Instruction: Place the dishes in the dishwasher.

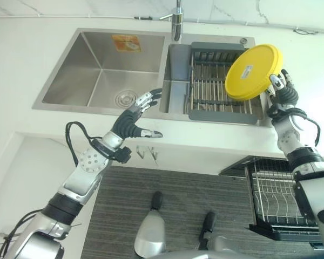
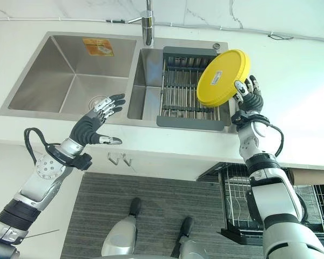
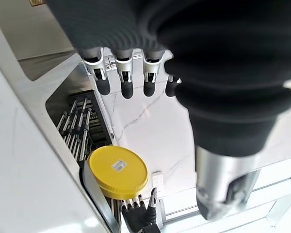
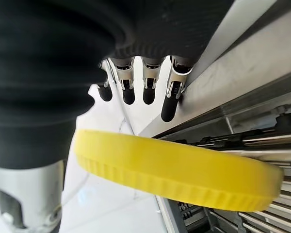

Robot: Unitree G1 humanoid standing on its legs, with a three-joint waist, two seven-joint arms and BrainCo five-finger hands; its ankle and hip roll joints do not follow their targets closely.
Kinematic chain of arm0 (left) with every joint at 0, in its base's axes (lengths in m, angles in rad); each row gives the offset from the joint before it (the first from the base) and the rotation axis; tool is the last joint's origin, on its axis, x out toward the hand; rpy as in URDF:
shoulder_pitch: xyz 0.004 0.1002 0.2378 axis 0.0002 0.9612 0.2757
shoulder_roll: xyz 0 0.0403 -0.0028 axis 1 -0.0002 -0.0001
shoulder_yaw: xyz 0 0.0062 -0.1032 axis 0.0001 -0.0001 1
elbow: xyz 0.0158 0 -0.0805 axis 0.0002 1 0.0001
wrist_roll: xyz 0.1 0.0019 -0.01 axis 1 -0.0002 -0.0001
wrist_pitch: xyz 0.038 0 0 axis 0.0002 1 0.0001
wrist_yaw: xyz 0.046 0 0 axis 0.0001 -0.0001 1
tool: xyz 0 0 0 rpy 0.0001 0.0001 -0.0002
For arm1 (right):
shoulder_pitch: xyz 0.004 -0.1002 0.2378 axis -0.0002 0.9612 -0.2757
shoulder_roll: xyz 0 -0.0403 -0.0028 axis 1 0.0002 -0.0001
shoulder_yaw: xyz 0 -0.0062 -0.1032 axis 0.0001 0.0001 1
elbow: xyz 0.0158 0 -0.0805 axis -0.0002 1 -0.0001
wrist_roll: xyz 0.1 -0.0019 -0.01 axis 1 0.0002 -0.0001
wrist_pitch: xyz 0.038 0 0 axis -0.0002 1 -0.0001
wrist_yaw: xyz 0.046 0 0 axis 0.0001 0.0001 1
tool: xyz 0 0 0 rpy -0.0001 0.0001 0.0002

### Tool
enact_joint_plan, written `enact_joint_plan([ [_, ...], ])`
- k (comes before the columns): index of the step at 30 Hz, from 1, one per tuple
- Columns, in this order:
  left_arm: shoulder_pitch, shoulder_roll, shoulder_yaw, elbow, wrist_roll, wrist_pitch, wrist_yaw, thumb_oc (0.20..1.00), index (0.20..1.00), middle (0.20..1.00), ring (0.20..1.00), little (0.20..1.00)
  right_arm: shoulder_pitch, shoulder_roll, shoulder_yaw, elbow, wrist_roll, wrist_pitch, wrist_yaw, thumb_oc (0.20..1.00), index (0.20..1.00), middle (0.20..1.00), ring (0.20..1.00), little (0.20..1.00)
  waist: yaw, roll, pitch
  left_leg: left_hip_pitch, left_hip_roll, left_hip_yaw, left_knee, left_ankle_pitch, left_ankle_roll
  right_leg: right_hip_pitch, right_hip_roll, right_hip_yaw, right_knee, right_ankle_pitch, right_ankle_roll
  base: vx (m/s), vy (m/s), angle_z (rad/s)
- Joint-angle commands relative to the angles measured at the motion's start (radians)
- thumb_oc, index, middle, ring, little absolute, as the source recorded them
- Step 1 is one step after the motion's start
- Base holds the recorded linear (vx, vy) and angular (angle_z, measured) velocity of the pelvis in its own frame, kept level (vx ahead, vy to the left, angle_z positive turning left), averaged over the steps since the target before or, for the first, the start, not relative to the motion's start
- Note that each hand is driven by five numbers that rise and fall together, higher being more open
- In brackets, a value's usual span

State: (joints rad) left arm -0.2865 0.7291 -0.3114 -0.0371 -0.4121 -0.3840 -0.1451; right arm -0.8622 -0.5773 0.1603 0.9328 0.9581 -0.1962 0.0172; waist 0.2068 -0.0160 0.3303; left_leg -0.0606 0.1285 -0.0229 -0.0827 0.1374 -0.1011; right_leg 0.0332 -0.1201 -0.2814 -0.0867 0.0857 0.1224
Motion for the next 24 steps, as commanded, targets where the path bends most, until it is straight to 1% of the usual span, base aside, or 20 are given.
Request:
enact_joint_plan([
  [1, -0.037, 0.040, -0.002, -0.044, -0.013, -0.060, -0.009, 1.000, 1.000, 1.000, 1.000, 1.000, -0.062, -0.026, 0.077, -0.020, -0.061, 0.015, -0.012, 1.000, 1.000, 1.000, 1.000, 1.000, 0.041, -0.018, -0.057, -0.043, 0.036, 0.040, 0.067, -0.110, -0.015, 0.001, -0.106, 0.007, 0.029, -0.015, 0.090, 0.02, -0.032, -0.01],
  [3, -0.025, 0.043, 0.004, -0.047, -0.008, -0.063, -0.017, 1.000, 1.000, 1.000, 1.000, 1.000, -0.054, -0.031, 0.087, -0.030, -0.074, 0.040, -0.009, 1.000, 1.000, 1.000, 1.000, 1.000, 0.044, -0.026, -0.060, -0.040, 0.039, 0.040, 0.065, -0.109, -0.015, 0.006, -0.103, 0.005, 0.029, -0.016, 0.090, 0.05, -0.037, -0.02],
  [6, -0.027, 0.042, 0.002, -0.050, -0.001, -0.052, -0.017, 1.000, 1.000, 1.000, 1.000, 1.000, -0.047, -0.022, 0.097, -0.041, -0.079, 0.058, -0.023, 1.000, 1.000, 1.000, 1.000, 1.000, 0.047, -0.038, -0.063, -0.037, 0.043, 0.041, 0.071, -0.109, -0.017, 0.012, -0.101, -0.001, 0.031, -0.015, 0.091, 0.06, -0.031, -0.01],
  [10, -0.032, 0.040, -0.002, -0.050, 0.001, -0.035, -0.018, 1.000, 1.000, 1.000, 1.000, 1.000, -0.072, -0.025, 0.091, -0.016, -0.075, 0.063, -0.017, 1.000, 1.000, 1.000, 1.000, 1.000, 0.055, -0.042, -0.067, -0.036, 0.045, 0.037, 0.070, -0.110, -0.019, 0.020, -0.098, -0.004, 0.028, -0.016, 0.093, 0.05, -0.014, 0.01],
  [15, -0.004, 0.052, 0.017, -0.057, -0.017, -0.036, -0.042, 1.000, 1.000, 1.000, 1.000, 1.000, -0.076, -0.036, 0.093, -0.033, -0.086, 0.082, -0.030, 1.000, 1.000, 1.000, 1.000, 1.000, 0.063, -0.050, -0.071, -0.034, 0.046, 0.033, 0.071, -0.109, -0.019, 0.026, -0.095, -0.007, 0.028, -0.017, 0.093, 0.05, 0.000, 0.03],
  [19, 0.002, 0.051, 0.013, -0.064, -0.019, -0.022, -0.051, 1.000, 1.000, 1.000, 1.000, 1.000, -0.083, -0.039, 0.092, -0.028, -0.114, 0.091, -0.085, 1.000, 1.000, 1.000, 1.000, 1.000, 0.069, -0.058, -0.073, -0.028, 0.048, 0.031, 0.075, -0.112, -0.018, 0.035, -0.093, -0.010, 0.031, -0.018, 0.094, 0.05, -0.012, 0.06],
  [21, 0.005, 0.053, 0.011, -0.065, -0.014, -0.024, -0.053, 1.000, 1.000, 1.000, 1.000, 1.000, -0.094, -0.043, 0.092, -0.020, -0.122, 0.092, -0.110, 1.000, 1.000, 1.000, 1.000, 1.000, 0.072, -0.061, -0.071, -0.029, 0.049, 0.030, 0.078, -0.113, -0.019, 0.037, -0.092, -0.010, 0.031, -0.018, 0.094, 0.02, -0.008, 0.03],
  [23, 0.000, 0.060, 0.005, -0.074, 0.034, -0.037, -0.052, 1.000, 1.000, 1.000, 1.000, 1.000, -0.109, -0.046, 0.090, -0.019, -0.135, 0.096, -0.144, 1.000, 1.000, 1.000, 1.000, 1.000, 0.073, -0.062, -0.068, -0.030, 0.049, 0.026, 0.081, -0.114, -0.019, 0.037, -0.091, -0.009, 0.032, -0.018, 0.094, 0.00, 0.000, 0.00],
  [24, -0.011, 0.070, -0.005, -0.078, 0.018, -0.030, -0.047, 1.000, 1.000, 1.000, 1.000, 1.000, -0.128, -0.048, 0.096, -0.011, -0.138, 0.100, -0.160, 1.000, 1.000, 1.000, 1.000, 1.000, 0.074, -0.062, -0.068, -0.033, 0.049, 0.025, 0.081, -0.114, -0.019, 0.035, -0.090, -0.008, 0.032, -0.018, 0.094, 0.00, 0.000, 0.00],
])
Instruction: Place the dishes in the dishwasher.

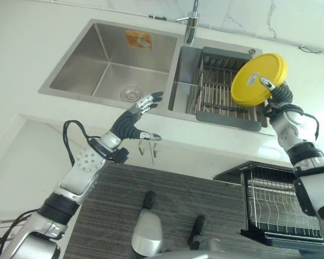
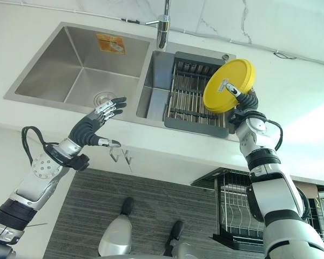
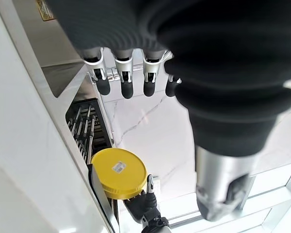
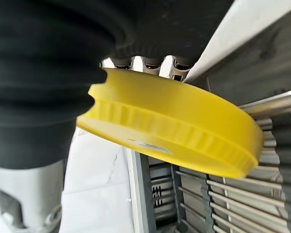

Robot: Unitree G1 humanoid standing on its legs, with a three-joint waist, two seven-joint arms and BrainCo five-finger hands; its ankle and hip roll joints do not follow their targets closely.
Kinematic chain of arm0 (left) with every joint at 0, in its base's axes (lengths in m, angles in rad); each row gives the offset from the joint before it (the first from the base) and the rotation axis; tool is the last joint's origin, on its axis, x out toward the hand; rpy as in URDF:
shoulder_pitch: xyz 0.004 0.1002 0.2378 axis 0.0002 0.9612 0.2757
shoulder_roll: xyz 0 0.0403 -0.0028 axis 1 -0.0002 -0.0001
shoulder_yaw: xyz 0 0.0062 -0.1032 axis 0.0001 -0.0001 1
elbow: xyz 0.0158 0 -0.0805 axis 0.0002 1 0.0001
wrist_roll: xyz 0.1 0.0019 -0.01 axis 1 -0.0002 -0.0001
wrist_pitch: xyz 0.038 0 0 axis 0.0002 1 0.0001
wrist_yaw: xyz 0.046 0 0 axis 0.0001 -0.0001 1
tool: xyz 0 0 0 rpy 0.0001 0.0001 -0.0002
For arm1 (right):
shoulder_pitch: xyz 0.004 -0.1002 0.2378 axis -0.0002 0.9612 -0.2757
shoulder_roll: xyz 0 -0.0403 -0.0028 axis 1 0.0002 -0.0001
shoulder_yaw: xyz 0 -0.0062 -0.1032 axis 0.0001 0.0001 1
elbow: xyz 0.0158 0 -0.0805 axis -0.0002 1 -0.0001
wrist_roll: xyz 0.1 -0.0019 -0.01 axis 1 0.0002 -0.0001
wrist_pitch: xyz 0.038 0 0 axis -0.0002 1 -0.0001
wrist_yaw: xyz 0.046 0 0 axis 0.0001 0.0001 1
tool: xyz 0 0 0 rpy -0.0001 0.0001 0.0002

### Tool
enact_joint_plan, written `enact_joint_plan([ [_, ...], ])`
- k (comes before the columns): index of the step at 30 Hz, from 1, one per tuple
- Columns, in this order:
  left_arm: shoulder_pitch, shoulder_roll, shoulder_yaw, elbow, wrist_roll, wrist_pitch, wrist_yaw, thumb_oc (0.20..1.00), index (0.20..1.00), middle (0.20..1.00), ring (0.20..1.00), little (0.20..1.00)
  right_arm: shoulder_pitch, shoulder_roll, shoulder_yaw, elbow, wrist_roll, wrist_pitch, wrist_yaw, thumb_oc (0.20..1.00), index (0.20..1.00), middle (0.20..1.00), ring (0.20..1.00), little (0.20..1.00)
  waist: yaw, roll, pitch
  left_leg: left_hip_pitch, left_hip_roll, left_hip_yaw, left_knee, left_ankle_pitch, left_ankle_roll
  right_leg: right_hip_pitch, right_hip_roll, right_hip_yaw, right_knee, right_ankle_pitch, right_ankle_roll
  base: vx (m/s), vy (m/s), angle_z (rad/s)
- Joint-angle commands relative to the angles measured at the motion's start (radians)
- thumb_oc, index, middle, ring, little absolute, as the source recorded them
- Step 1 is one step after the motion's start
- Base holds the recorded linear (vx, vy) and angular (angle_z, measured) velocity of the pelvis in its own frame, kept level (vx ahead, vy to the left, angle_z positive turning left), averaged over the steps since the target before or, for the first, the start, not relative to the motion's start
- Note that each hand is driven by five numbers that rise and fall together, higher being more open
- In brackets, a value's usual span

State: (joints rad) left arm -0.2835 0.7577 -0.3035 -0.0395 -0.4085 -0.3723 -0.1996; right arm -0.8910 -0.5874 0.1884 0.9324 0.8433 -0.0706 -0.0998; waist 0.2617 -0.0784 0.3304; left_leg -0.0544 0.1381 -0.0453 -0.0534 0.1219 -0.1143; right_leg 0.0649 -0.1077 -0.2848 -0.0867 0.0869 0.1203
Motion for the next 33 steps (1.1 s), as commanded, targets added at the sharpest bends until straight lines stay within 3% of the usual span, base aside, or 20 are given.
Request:
enact_joint_plan([
  [1, -0.021, 0.042, -0.016, -0.076, 0.002, -0.034, 0.012, 1.000, 1.000, 1.000, 1.000, 1.000, -0.105, -0.042, 0.067, -0.003, -0.031, -0.025, -0.050, 1.000, 1.000, 1.000, 1.000, 1.000, 0.018, 0.000, -0.066, -0.038, 0.039, 0.048, 0.051, -0.099, -0.006, 0.004, -0.103, -0.005, 0.032, -0.019, 0.097, 0.00, 0.000, 0.00],
  [2, -0.025, 0.042, -0.021, -0.075, -0.002, -0.029, 0.019, 1.000, 1.000, 1.000, 1.000, 1.000, -0.113, -0.043, 0.071, 0.007, -0.040, -0.030, -0.067, 0.514, 0.514, 0.514, 0.514, 0.514, 0.018, -0.001, -0.066, -0.037, 0.039, 0.049, 0.050, -0.100, -0.006, 0.003, -0.103, -0.004, 0.032, -0.019, 0.098, 0.00, 0.000, 0.00],
  [3, -0.029, 0.040, -0.023, -0.075, -0.003, -0.024, 0.023, 1.000, 1.000, 1.000, 1.000, 1.000, -0.118, -0.043, 0.072, 0.010, -0.047, -0.028, -0.082, 0.294, 0.294, 0.294, 0.294, 0.294, 0.018, -0.002, -0.066, -0.037, 0.039, 0.049, 0.051, -0.100, -0.005, 0.002, -0.103, -0.004, 0.033, -0.018, 0.098, 0.00, 0.000, 0.00],
  [4, -0.030, 0.039, -0.023, -0.075, -0.002, -0.023, 0.023, 1.000, 1.000, 1.000, 1.000, 1.000, -0.120, -0.043, 0.072, 0.011, -0.051, -0.025, -0.088, 0.200, 0.200, 0.200, 0.200, 0.200, 0.018, -0.002, -0.065, -0.038, 0.038, 0.049, 0.051, -0.100, -0.005, 0.001, -0.103, -0.004, 0.033, -0.018, 0.098, 0.00, 0.000, 0.00],
  [9, -0.026, 0.031, -0.035, -0.079, 0.005, -0.014, 0.037, 1.000, 1.000, 1.000, 1.000, 1.000, -0.126, -0.047, 0.058, 0.033, -0.046, -0.034, -0.159, 0.200, 0.200, 0.200, 0.200, 0.200, 0.016, -0.001, -0.058, -0.036, 0.037, 0.049, 0.052, -0.101, -0.002, -0.003, -0.103, -0.002, 0.039, -0.018, 0.096, 0.00, 0.000, 0.00],
  [23, -0.014, 0.025, -0.049, -0.087, -0.004, -0.007, 0.034, 1.000, 1.000, 1.000, 1.000, 1.000, -0.108, -0.028, 0.066, -0.005, -0.063, -0.094, -0.149, 0.200, 0.200, 0.200, 0.200, 0.200, 0.013, 0.004, -0.054, -0.029, 0.032, 0.053, 0.054, -0.104, 0.001, -0.005, -0.106, -0.001, 0.044, -0.018, 0.097, 0.00, 0.000, 0.00],
  [33, 0.050, 0.005, -0.013, -0.087, 0.001, -0.015, -0.025, 1.000, 1.000, 1.000, 1.000, 1.000, 0.019, 0.092, -0.008, -0.192, 0.300, -0.201, 0.030, 0.200, 0.200, 0.200, 0.200, 0.200, 0.010, -0.002, -0.086, 0.012, 0.040, 0.067, 0.036, -0.105, 0.001, 0.022, -0.107, -0.019, 0.040, -0.021, 0.099, 0.03, 0.003, 0.01],
])
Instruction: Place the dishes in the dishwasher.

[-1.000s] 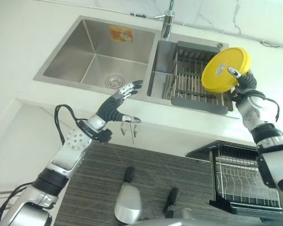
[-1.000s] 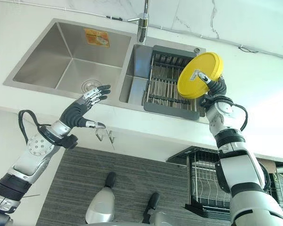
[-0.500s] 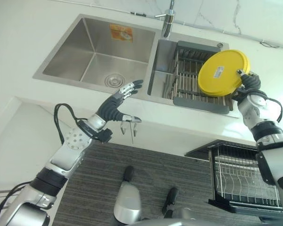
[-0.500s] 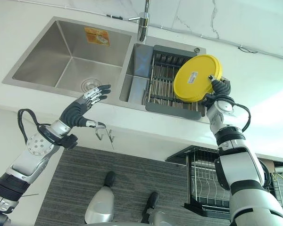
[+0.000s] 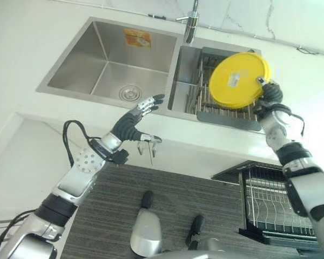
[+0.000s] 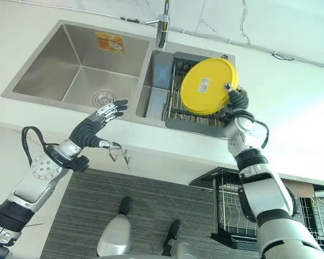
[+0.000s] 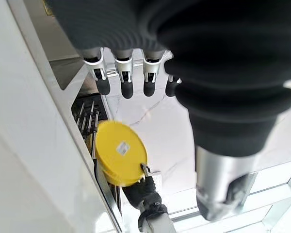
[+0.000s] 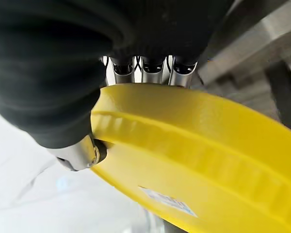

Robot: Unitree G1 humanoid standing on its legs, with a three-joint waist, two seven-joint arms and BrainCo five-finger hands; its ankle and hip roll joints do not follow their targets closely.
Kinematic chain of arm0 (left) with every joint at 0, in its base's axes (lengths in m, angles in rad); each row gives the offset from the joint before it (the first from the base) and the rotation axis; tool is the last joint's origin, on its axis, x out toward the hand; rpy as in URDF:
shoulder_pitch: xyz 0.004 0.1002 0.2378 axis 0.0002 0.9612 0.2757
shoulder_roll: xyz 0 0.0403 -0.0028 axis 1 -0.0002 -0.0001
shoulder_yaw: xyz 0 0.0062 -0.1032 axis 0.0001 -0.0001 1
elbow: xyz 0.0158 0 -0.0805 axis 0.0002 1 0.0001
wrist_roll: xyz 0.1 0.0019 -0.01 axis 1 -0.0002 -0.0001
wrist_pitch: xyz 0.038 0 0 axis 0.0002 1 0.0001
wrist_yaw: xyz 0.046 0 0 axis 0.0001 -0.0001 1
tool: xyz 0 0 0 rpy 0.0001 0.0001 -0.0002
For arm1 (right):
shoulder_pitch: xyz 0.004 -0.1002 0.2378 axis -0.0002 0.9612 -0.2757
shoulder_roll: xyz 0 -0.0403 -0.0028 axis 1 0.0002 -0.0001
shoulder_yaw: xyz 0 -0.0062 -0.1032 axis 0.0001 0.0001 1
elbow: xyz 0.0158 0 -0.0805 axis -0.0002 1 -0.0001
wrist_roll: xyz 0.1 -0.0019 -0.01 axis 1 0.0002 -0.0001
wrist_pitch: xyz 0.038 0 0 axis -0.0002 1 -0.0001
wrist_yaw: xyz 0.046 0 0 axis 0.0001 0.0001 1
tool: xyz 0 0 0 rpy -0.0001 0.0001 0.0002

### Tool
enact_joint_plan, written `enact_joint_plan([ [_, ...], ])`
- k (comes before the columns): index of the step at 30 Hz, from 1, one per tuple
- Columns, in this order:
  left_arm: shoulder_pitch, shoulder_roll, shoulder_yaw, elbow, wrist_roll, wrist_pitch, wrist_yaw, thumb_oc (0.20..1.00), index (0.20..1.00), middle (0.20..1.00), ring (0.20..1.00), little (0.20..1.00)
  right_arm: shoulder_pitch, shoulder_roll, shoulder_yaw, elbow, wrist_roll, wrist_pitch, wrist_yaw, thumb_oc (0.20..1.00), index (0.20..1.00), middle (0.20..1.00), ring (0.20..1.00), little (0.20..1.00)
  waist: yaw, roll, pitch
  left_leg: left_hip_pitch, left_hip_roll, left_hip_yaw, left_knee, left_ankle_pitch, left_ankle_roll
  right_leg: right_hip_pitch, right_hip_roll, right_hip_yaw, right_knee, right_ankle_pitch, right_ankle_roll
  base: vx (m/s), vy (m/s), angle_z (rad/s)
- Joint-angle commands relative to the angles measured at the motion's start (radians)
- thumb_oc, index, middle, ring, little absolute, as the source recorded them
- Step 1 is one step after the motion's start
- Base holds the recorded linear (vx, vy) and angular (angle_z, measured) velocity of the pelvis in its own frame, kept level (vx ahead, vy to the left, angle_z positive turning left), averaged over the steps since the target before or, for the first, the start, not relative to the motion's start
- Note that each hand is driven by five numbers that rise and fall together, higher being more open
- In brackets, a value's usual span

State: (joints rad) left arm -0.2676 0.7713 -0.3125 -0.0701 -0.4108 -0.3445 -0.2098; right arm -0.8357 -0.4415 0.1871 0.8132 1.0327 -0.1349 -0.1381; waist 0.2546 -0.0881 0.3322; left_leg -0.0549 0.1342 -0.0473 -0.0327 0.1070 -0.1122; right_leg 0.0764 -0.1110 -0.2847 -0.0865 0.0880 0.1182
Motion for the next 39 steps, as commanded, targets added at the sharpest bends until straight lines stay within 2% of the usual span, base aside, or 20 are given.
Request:
enact_joint_plan([
  [1, 0.045, -0.011, 0.001, -0.055, 0.003, -0.043, -0.021, 1.000, 1.000, 1.000, 1.000, 1.000, -0.019, -0.039, -0.021, -0.102, 0.138, -0.147, 0.078, 0.200, 0.200, 0.200, 0.200, 0.200, 0.015, 0.009, -0.095, 0.019, 0.045, 0.071, 0.014, -0.091, -0.001, 0.015, -0.103, -0.019, 0.040, -0.022, 0.102, 0.08, 0.009, 0.03],
  [7, 0.131, -0.028, 0.041, -0.073, 0.008, -0.042, -0.072, 1.000, 1.000, 1.000, 1.000, 1.000, 0.085, 0.013, -0.084, -0.291, 0.261, -0.182, 0.114, 0.200, 0.200, 0.200, 0.200, 0.200, 0.004, 0.005, -0.137, 0.055, 0.051, 0.082, 0.007, -0.098, 0.001, 0.046, -0.100, -0.016, 0.050, -0.042, 0.102, 0.05, 0.002, 0.00],
  [8, 0.160, -0.038, 0.053, -0.081, 0.016, -0.044, -0.086, 1.000, 1.000, 1.000, 1.000, 1.000, 0.135, 0.031, -0.094, -0.361, 0.287, -0.181, 0.117, 0.200, 0.200, 0.200, 0.200, 0.200, -0.003, 0.001, -0.148, 0.074, 0.051, 0.086, 0.003, -0.102, 0.003, 0.060, -0.100, -0.014, 0.055, -0.052, 0.103, 0.00, 0.000, 0.00],
  [16, 0.250, -0.088, 0.088, -0.076, 0.043, -0.060, -0.113, 1.000, 1.000, 1.000, 1.000, 1.000, 0.333, 0.122, -0.119, -0.560, 0.389, -0.149, 0.152, 0.200, 0.200, 0.200, 0.200, 0.200, -0.043, -0.003, -0.189, 0.143, 0.051, 0.110, 0.004, -0.130, 0.012, 0.111, -0.104, 0.003, 0.048, -0.068, 0.106, 0.02, 0.053, -0.08],
  [19, 0.291, -0.118, 0.105, -0.075, 0.054, -0.076, -0.096, 1.000, 1.000, 1.000, 1.000, 1.000, 0.429, 0.155, -0.136, -0.634, 0.413, -0.138, 0.191, 0.200, 0.200, 0.200, 0.200, 0.200, -0.068, 0.001, -0.193, 0.152, 0.053, 0.129, 0.058, -0.157, 0.015, 0.113, -0.114, 0.022, 0.050, -0.067, 0.105, -0.05, 0.135, -0.17],
  [21, 0.319, -0.144, 0.124, -0.071, 0.059, -0.094, -0.085, 1.000, 1.000, 1.000, 1.000, 1.000, 0.509, 0.178, -0.145, -0.685, 0.416, -0.124, 0.223, 0.200, 0.200, 0.200, 0.200, 0.200, -0.092, 0.006, -0.185, 0.150, 0.053, 0.142, 0.124, -0.187, 0.020, 0.105, -0.127, 0.045, 0.067, -0.067, 0.103, -0.12, 0.214, -0.24],
  [25, 0.351, -0.184, 0.164, -0.079, 0.068, -0.125, -0.059, 1.000, 1.000, 1.000, 1.000, 1.000, 0.688, 0.211, -0.164, -0.797, 0.406, -0.107, 0.289, 0.200, 0.200, 0.200, 0.200, 0.200, -0.153, 0.017, -0.166, 0.157, 0.033, 0.158, 0.197, -0.242, 0.052, 0.074, -0.168, 0.100, 0.123, -0.056, 0.107, -0.21, 0.331, -0.55],
  [26, 0.340, -0.191, 0.177, -0.077, 0.075, -0.130, -0.052, 1.000, 1.000, 1.000, 1.000, 1.000, 0.742, 0.220, -0.190, -0.851, 0.416, -0.099, 0.299, 0.200, 0.200, 0.200, 0.200, 0.200, -0.184, 0.013, -0.151, 0.158, 0.025, 0.165, 0.222, -0.262, 0.062, 0.045, -0.192, 0.117, 0.158, -0.036, 0.107, -0.34, 0.296, -0.47],
  [27, 0.306, -0.197, 0.179, -0.069, 0.098, -0.125, -0.029, 1.000, 1.000, 1.000, 1.000, 1.000, 0.791, 0.238, -0.209, -0.887, 0.423, -0.116, 0.315, 0.200, 0.200, 0.200, 0.200, 0.200, -0.220, -0.004, -0.133, 0.156, 0.014, 0.176, 0.255, -0.292, 0.074, 0.003, -0.226, 0.136, 0.186, 0.024, 0.122, -0.31, 0.242, -0.54],
  [28, 0.303, -0.197, 0.178, -0.068, 0.100, -0.124, -0.026, 1.000, 1.000, 1.000, 1.000, 1.000, 0.793, 0.240, -0.210, -0.889, 0.424, -0.118, 0.315, 0.200, 0.200, 0.200, 0.200, 0.200, -0.222, -0.006, -0.132, 0.155, 0.012, 0.177, 0.258, -0.295, 0.075, -0.001, -0.228, 0.138, 0.186, 0.030, 0.124, -0.28, 0.104, -0.52],
  [31, 0.276, -0.189, 0.190, -0.077, 0.129, -0.106, 0.010, 1.000, 1.000, 1.000, 1.000, 1.000, 0.805, 0.251, -0.222, -0.908, 0.442, -0.120, 0.345, 0.200, 0.200, 0.200, 0.200, 0.200, -0.236, -0.032, -0.123, 0.138, -0.003, 0.197, 0.287, -0.324, 0.085, -0.040, -0.245, 0.135, 0.155, 0.101, 0.138, -0.25, -0.051, -0.43],
  [35, 0.303, -0.173, 0.235, -0.083, 0.160, -0.114, 0.083, 1.000, 1.000, 1.000, 1.000, 1.000, 0.767, 0.268, -0.209, -0.884, 0.475, -0.062, 0.392, 0.200, 0.200, 0.200, 0.200, 0.200, -0.214, -0.043, -0.132, 0.154, -0.007, 0.248, 0.249, -0.333, 0.098, -0.088, -0.257, 0.042, 0.141, 0.159, 0.138, -0.29, -0.143, -1.15],
  [36, 0.307, -0.172, 0.244, -0.084, 0.159, -0.112, 0.077, 1.000, 1.000, 1.000, 1.000, 1.000, 0.764, 0.278, -0.202, -0.881, 0.469, -0.071, 0.391, 0.200, 0.200, 0.200, 0.200, 0.200, -0.210, -0.044, -0.136, 0.149, -0.007, 0.249, 0.244, -0.329, 0.104, -0.098, -0.258, 0.055, 0.167, 0.151, 0.133, -0.23, -0.271, -1.28],
  [37, 0.305, -0.175, 0.247, -0.082, 0.166, -0.109, 0.073, 1.000, 1.000, 1.000, 1.000, 1.000, 0.769, 0.291, -0.194, -0.885, 0.472, -0.080, 0.392, 0.200, 0.200, 0.200, 0.200, 0.200, -0.208, -0.041, -0.136, 0.134, 0.001, 0.244, 0.255, -0.324, 0.112, -0.098, -0.248, 0.077, 0.216, 0.117, 0.119, -0.17, -0.261, -0.74],
  [39, 0.299, -0.180, 0.238, -0.081, 0.182, -0.108, 0.085, 1.000, 1.000, 1.000, 1.000, 1.000, 0.777, 0.298, -0.177, -0.897, 0.459, -0.097, 0.387, 0.200, 0.200, 0.200, 0.200, 0.200, -0.203, -0.036, -0.138, 0.114, 0.019, 0.244, 0.266, -0.311, 0.107, -0.082, -0.235, 0.071, 0.228, 0.067, 0.101, -0.15, -0.291, -0.33],
])
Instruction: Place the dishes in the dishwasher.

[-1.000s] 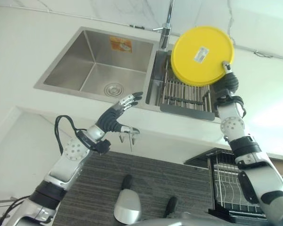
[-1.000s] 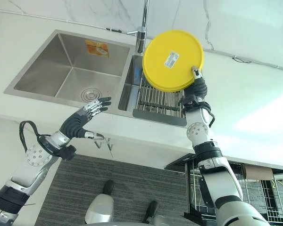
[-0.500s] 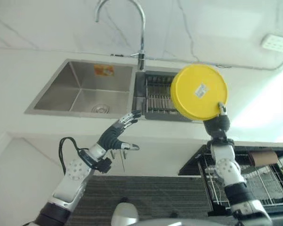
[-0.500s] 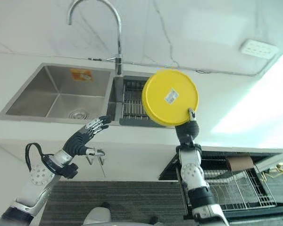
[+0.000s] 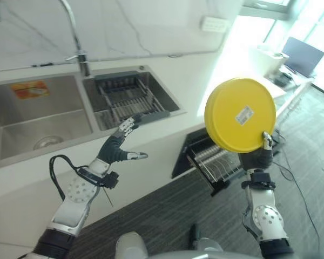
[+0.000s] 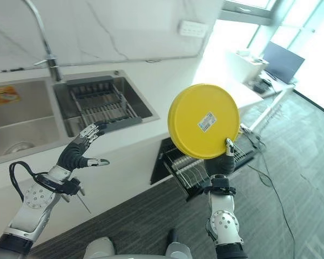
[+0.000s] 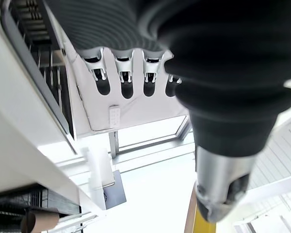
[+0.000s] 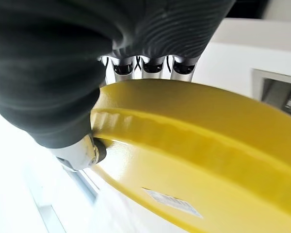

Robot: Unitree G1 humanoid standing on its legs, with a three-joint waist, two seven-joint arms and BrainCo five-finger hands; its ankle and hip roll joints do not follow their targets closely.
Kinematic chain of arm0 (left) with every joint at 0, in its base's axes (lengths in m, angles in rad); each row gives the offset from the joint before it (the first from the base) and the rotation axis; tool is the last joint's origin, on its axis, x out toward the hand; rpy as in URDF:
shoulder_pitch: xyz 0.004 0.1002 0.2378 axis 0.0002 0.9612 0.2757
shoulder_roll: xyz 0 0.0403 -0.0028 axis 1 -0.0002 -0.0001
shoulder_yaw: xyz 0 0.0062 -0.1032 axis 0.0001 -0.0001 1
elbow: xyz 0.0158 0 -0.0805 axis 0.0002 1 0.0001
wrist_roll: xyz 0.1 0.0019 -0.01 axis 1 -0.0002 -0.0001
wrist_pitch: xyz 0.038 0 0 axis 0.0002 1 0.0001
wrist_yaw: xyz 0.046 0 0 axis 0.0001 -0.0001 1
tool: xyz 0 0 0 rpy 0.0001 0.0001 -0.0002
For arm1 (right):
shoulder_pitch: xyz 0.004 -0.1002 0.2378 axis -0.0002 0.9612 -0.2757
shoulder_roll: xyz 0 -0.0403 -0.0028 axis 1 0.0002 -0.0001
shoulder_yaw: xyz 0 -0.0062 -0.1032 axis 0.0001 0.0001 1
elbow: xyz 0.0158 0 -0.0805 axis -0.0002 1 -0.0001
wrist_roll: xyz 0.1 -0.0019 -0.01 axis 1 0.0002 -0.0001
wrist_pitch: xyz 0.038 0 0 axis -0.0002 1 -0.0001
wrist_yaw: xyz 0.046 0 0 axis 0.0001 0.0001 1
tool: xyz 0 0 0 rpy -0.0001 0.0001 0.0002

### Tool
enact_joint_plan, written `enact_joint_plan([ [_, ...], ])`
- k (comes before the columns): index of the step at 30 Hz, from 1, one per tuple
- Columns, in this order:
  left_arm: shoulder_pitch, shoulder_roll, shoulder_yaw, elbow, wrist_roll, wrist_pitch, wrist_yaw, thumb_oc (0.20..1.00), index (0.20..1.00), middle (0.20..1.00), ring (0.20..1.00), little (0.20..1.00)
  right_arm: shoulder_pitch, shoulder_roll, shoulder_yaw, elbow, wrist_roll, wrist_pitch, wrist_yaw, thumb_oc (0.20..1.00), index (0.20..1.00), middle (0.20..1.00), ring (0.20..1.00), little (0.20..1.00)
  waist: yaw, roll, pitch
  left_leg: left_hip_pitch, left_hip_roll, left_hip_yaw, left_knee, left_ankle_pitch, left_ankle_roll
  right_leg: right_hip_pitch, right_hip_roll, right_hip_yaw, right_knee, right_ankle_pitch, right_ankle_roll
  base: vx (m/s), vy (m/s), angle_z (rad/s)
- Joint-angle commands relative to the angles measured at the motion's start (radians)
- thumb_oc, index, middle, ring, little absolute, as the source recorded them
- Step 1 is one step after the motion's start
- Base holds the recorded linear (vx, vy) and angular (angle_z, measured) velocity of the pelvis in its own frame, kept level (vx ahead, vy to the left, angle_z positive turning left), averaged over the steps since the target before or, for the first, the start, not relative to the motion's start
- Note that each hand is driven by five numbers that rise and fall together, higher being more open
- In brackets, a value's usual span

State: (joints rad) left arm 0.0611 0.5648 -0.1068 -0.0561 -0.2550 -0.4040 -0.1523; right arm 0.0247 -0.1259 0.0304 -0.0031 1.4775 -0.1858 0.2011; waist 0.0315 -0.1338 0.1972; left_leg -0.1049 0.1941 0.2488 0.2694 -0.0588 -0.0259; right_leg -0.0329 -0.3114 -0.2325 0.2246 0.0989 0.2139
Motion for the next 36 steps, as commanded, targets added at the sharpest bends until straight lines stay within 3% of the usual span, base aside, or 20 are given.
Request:
enact_joint_plan([
  [1, -0.031, 0.024, 0.026, -0.097, 0.037, -0.047, 0.045, 1.000, 1.000, 1.000, 1.000, 1.000, -0.084, -0.015, -0.004, -0.080, 0.004, -0.050, 0.046, 0.200, 0.200, 0.200, 0.200, 0.200, 0.026, 0.015, -0.009, 0.156, -0.026, -0.051, -0.039, -0.132, 0.009, 0.052, -0.019, -0.002, -0.114, 0.021, -0.001, -0.09, -0.311, -0.13],
  [3, -0.019, 0.023, 0.019, -0.086, 0.040, -0.051, 0.082, 1.000, 1.000, 1.000, 1.000, 1.000, -0.095, -0.021, 0.017, -0.075, -0.005, -0.041, 0.020, 0.200, 0.200, 0.200, 0.200, 0.200, 0.025, 0.026, -0.024, 0.177, -0.006, -0.037, -0.087, -0.100, -0.009, 0.069, 0.009, -0.019, -0.130, -0.005, 0.000, -0.01, -0.307, -0.23],
  [5, 0.009, 0.010, 0.044, -0.082, 0.026, -0.060, 0.091, 1.000, 1.000, 1.000, 1.000, 1.000, -0.095, -0.032, 0.022, -0.075, -0.008, -0.015, 0.025, 0.200, 0.200, 0.200, 0.200, 0.200, 0.023, 0.045, -0.037, 0.216, 0.027, -0.027, -0.149, -0.060, -0.029, 0.075, 0.059, -0.039, -0.098, -0.088, -0.010, 0.03, -0.330, -0.46],
  [7, 0.015, 0.004, 0.041, -0.078, 0.048, -0.061, 0.100, 1.000, 1.000, 1.000, 1.000, 1.000, -0.097, -0.035, 0.027, -0.073, -0.010, 0.000, 0.031, 0.200, 0.200, 0.200, 0.200, 0.200, 0.018, 0.055, -0.043, 0.232, 0.043, -0.028, -0.173, -0.043, -0.041, 0.074, 0.085, -0.041, -0.071, -0.129, -0.022, 0.06, -0.268, -0.44],
  [10, 0.010, -0.013, 0.030, -0.077, 0.054, -0.055, 0.119, 1.000, 1.000, 1.000, 1.000, 1.000, -0.093, -0.040, 0.040, -0.074, -0.031, 0.026, 0.023, 0.200, 0.200, 0.200, 0.200, 0.200, 0.009, 0.077, -0.052, 0.243, 0.059, -0.053, -0.196, -0.020, -0.063, 0.068, 0.126, -0.022, -0.031, -0.186, -0.054, 0.11, -0.212, -0.33],
  [11, 0.017, -0.028, 0.019, -0.076, 0.051, -0.066, 0.137, 1.000, 1.000, 1.000, 1.000, 1.000, -0.088, -0.044, 0.064, -0.069, -0.055, 0.018, 0.024, 0.200, 0.200, 0.200, 0.200, 0.200, 0.013, 0.092, -0.054, 0.233, 0.059, -0.109, -0.195, -0.011, -0.072, 0.068, 0.151, 0.004, -0.023, -0.203, -0.073, 0.14, -0.214, -0.26],
  [12, 0.024, -0.034, 0.019, -0.077, 0.049, -0.069, 0.145, 1.000, 1.000, 1.000, 1.000, 1.000, -0.086, -0.045, 0.080, -0.068, -0.066, 0.012, 0.024, 0.200, 0.200, 0.200, 0.200, 0.200, 0.020, 0.097, -0.054, 0.227, 0.051, -0.148, -0.194, -0.011, -0.073, 0.070, 0.159, 0.014, -0.027, -0.206, -0.079, 0.21, -0.234, -0.25],
  [13, 0.050, -0.043, 0.029, -0.077, 0.038, -0.078, 0.151, 1.000, 1.000, 1.000, 1.000, 1.000, -0.083, -0.041, 0.115, -0.066, -0.088, -0.002, 0.021, 0.200, 0.200, 0.200, 0.200, 0.200, 0.040, 0.107, -0.054, 0.216, 0.008, -0.246, -0.196, -0.022, -0.064, 0.072, 0.179, 0.046, -0.037, -0.208, -0.089, 0.19, -0.173, -0.09],
  [14, 0.066, -0.047, 0.038, -0.080, 0.028, -0.083, 0.140, 1.000, 1.000, 1.000, 1.000, 1.000, -0.079, -0.040, 0.130, -0.066, -0.093, -0.011, 0.020, 0.200, 0.200, 0.200, 0.200, 0.200, 0.046, 0.113, -0.054, 0.210, -0.016, -0.265, -0.198, -0.023, -0.057, 0.078, 0.189, 0.057, -0.048, -0.207, -0.094, 0.21, -0.160, -0.34],
  [15, 0.077, -0.049, 0.047, -0.086, 0.023, -0.083, 0.119, 1.000, 1.000, 1.000, 1.000, 1.000, -0.071, -0.038, 0.136, -0.070, -0.099, -0.023, 0.018, 0.200, 0.200, 0.200, 0.200, 0.200, 0.048, 0.119, -0.051, 0.203, -0.030, -0.247, -0.205, -0.013, -0.053, 0.091, 0.199, 0.055, -0.068, -0.202, -0.098, 0.15, -0.088, -0.40],
  [17, 0.047, -0.046, 0.019, -0.077, 0.018, -0.080, 0.102, 1.000, 1.000, 1.000, 1.000, 1.000, -0.047, -0.033, 0.143, -0.066, -0.116, -0.070, 0.044, 0.200, 0.200, 0.200, 0.200, 0.200, 0.047, 0.132, -0.042, 0.167, -0.048, -0.203, -0.267, 0.065, -0.072, 0.123, 0.214, 0.022, -0.137, -0.179, -0.100, 0.13, -0.036, -0.07],
  [20, -0.028, -0.057, -0.041, -0.040, 0.033, -0.082, 0.118, 1.000, 1.000, 1.000, 1.000, 1.000, -0.063, -0.056, 0.141, -0.056, -0.108, -0.104, 0.048, 0.200, 0.200, 0.200, 0.200, 0.200, 0.075, 0.140, -0.017, 0.040, -0.093, -0.237, -0.303, 0.161, -0.101, 0.180, 0.231, 0.026, -0.197, -0.180, -0.101, 0.14, 0.055, 0.72],
  [23, -0.036, -0.061, -0.040, -0.034, 0.031, -0.082, 0.123, 1.000, 1.000, 1.000, 1.000, 1.000, -0.055, -0.051, 0.151, -0.070, -0.127, -0.080, 0.040, 0.200, 0.200, 0.200, 0.200, 0.200, 0.075, 0.141, -0.015, 0.034, -0.115, -0.251, -0.279, 0.135, -0.071, 0.179, 0.210, 0.026, -0.181, -0.197, -0.099, 0.19, 0.220, 0.03],
  [25, -0.003, -0.057, -0.013, -0.043, 0.037, -0.086, 0.115, 1.000, 1.000, 1.000, 1.000, 1.000, 0.014, -0.036, 0.143, -0.099, -0.117, -0.038, 0.072, 0.200, 0.200, 0.200, 0.200, 0.200, 0.053, 0.122, -0.026, 0.066, -0.110, -0.211, -0.218, 0.074, -0.051, 0.175, 0.166, 0.019, -0.154, -0.193, -0.078, 0.41, 0.277, -1.04],
  [30, 0.027, -0.047, 0.002, -0.072, 0.054, -0.081, 0.140, 1.000, 1.000, 1.000, 1.000, 1.000, 0.002, -0.033, 0.154, -0.094, -0.097, -0.019, 0.070, 0.200, 0.200, 0.200, 0.200, 0.200, 0.080, 0.098, -0.022, 0.054, -0.127, -0.191, -0.129, 0.018, -0.020, 0.182, 0.126, 0.010, -0.103, -0.210, -0.057, 0.18, 0.176, -0.41],
  [31, 0.033, -0.040, 0.011, -0.076, 0.054, -0.082, 0.134, 1.000, 1.000, 1.000, 1.000, 1.000, 0.002, -0.027, 0.157, -0.095, -0.094, -0.021, 0.079, 0.200, 0.200, 0.200, 0.200, 0.200, 0.088, 0.096, -0.021, 0.055, -0.135, -0.195, -0.126, 0.012, -0.006, 0.171, 0.125, 0.006, -0.063, -0.221, -0.053, 0.09, 0.166, -0.24],
  [33, 0.045, -0.021, 0.025, -0.076, 0.071, -0.092, 0.122, 1.000, 1.000, 1.000, 1.000, 1.000, 0.008, -0.017, 0.162, -0.098, -0.086, -0.032, 0.101, 0.200, 0.200, 0.200, 0.200, 0.200, 0.087, 0.096, -0.012, 0.069, -0.148, -0.203, -0.123, -0.013, 0.031, 0.081, 0.128, 0.028, 0.124, -0.180, -0.032, 0.10, 0.091, -0.13],
  [34, 0.048, -0.014, 0.032, -0.073, 0.078, -0.093, 0.118, 1.000, 1.000, 1.000, 1.000, 1.000, 0.012, -0.011, 0.165, -0.098, -0.085, -0.037, 0.110, 0.200, 0.200, 0.200, 0.200, 0.200, 0.086, 0.094, -0.010, 0.076, -0.149, -0.200, -0.121, -0.018, 0.032, 0.057, 0.112, 0.034, 0.141, -0.156, -0.033, 0.11, -0.111, -0.07],
  [36, 0.033, -0.001, 0.034, -0.078, 0.077, -0.084, 0.137, 1.000, 1.000, 1.000, 1.000, 1.000, 0.002, -0.006, 0.183, -0.079, -0.079, -0.054, 0.134, 0.200, 0.200, 0.200, 0.200, 0.200, 0.094, 0.082, -0.008, 0.075, -0.142, -0.192, -0.120, -0.015, 0.007, 0.077, 0.055, 0.006, -0.019, -0.118, -0.041, 0.05, -0.306, 0.06],
])
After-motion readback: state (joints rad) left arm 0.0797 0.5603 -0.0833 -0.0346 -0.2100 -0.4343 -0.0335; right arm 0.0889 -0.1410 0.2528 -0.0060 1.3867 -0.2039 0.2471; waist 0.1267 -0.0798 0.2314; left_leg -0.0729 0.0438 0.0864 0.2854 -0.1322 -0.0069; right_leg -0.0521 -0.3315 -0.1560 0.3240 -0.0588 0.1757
